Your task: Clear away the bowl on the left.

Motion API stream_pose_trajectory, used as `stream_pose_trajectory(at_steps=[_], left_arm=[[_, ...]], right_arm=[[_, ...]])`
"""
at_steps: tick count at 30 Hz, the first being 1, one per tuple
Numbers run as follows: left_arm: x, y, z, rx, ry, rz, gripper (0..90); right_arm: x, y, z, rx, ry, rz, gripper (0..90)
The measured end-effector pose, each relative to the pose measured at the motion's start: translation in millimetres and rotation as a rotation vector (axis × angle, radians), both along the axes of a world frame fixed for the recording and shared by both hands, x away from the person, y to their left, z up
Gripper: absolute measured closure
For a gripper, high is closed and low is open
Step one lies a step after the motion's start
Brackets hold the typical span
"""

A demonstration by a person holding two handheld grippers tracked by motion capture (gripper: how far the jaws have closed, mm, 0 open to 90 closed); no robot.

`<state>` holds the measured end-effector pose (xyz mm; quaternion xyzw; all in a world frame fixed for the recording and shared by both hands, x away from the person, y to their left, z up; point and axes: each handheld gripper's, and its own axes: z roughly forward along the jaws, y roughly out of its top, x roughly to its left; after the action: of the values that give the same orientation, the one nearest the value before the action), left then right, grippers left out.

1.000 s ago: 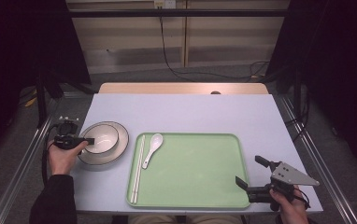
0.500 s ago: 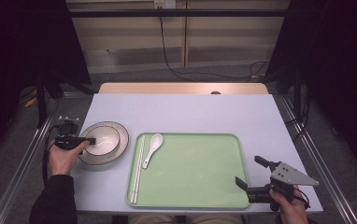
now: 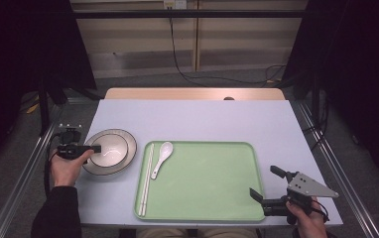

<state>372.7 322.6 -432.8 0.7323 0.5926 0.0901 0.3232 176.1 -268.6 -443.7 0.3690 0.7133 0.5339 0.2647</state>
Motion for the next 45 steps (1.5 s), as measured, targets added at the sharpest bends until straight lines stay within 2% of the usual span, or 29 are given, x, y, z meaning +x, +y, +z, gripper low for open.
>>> stream_pose_trajectory(at_steps=[1, 5, 6, 7, 10, 14, 17, 22, 36, 38, 41, 45], left_arm=[[-0.1, 0.1, 0.1, 0.002, -0.011, 0.005, 82.5], [-1.3, 1.3, 0.8, 0.0, -0.011, 0.016, 82.6], [-1.7, 1.4, 1.4, 0.014, -0.013, 0.012, 82.6], [-2.3, -0.2, 1.5, 0.001, -0.027, 0.03, 82.5], [-2.8, 1.8, 3.7, -0.002, -0.03, 0.011, 82.5], [-3.9, 2.0, 6.4, -0.025, -0.047, 0.033, 82.5], [-4.4, 2.9, 8.8, -0.01, -0.052, 0.026, 82.5], [-5.4, 1.5, 9.6, -0.029, -0.069, 0.041, 82.5], [-16.9, 2.7, 21.2, -0.022, -0.095, 0.018, 82.5], [-20.4, 1.5, 22.1, -0.038, -0.103, 0.035, 82.5], [-24.8, -0.1, 26.0, -0.029, -0.113, 0.017, 82.5], [-26.9, -6.7, 30.4, -0.045, -0.128, 0.003, 82.5]], right_arm=[[-0.2, 0.1, 0.1, 0.001, -0.001, -0.004, 0.5], [-0.4, -0.5, 0.2, 0.003, -0.001, -0.004, 0.5], [-0.4, -0.3, 0.3, 0.002, -0.001, -0.005, 0.5], [-0.6, -0.3, 0.5, 0.002, -0.001, -0.008, 0.5], [-0.7, -0.2, 0.5, 0.005, -0.002, -0.004, 0.5], [-0.7, -0.7, 0.5, 0.002, -0.004, -0.006, 0.5], [-1.2, 0.4, 0.5, 0.004, -0.001, -0.005, 0.5], [-1.2, -0.7, 0.6, 0.008, -0.006, 0.0, 0.5], [-1.1, -0.8, 0.8, 0.006, -0.006, -0.006, 0.5], [-1.5, -0.7, 1.0, 0.005, -0.004, -0.002, 0.5], [-1.4, -0.7, 1.2, 0.006, -0.007, -0.004, 0.5], [-1.2, -1.1, 0.7, 0.001, -0.006, -0.007, 0.5]])
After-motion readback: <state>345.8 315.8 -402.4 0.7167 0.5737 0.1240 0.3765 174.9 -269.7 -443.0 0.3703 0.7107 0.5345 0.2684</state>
